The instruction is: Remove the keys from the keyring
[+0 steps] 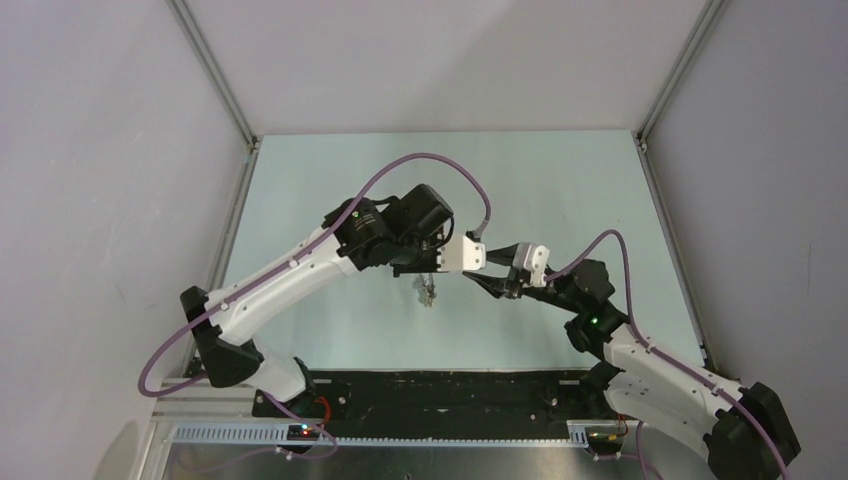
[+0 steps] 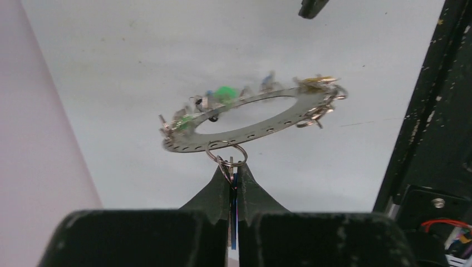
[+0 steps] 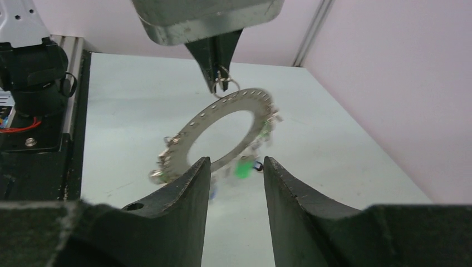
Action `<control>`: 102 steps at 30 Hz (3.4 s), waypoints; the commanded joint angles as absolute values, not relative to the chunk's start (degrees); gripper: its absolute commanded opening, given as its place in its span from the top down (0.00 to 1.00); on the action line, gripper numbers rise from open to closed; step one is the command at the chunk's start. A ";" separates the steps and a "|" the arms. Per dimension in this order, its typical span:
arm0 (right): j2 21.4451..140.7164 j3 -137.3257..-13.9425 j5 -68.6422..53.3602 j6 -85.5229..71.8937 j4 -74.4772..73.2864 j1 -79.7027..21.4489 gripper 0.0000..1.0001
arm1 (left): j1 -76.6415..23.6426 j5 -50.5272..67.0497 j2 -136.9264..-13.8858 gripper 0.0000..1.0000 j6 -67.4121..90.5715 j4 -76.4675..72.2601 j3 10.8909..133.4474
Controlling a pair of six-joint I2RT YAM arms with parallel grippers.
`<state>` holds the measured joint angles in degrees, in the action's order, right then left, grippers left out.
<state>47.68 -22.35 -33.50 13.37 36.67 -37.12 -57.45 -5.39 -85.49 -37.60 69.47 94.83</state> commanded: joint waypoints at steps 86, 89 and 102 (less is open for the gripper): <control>51.68 -25.44 -29.91 18.27 42.61 -46.58 0.53 | -60.75 7.13 -84.77 1.00 -20.88 66.37 100.19; 51.96 -25.63 -30.38 18.01 42.79 -46.54 0.54 | -60.81 7.88 -84.66 1.00 -20.94 66.43 100.26; 52.44 -26.19 -32.91 18.21 41.77 -46.58 0.67 | -60.81 9.76 -83.74 1.00 -21.83 66.39 100.25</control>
<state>52.29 -24.21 -32.25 18.83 39.94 -46.76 -60.40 6.85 -86.26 -21.02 67.51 97.08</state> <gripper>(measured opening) 0.363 0.023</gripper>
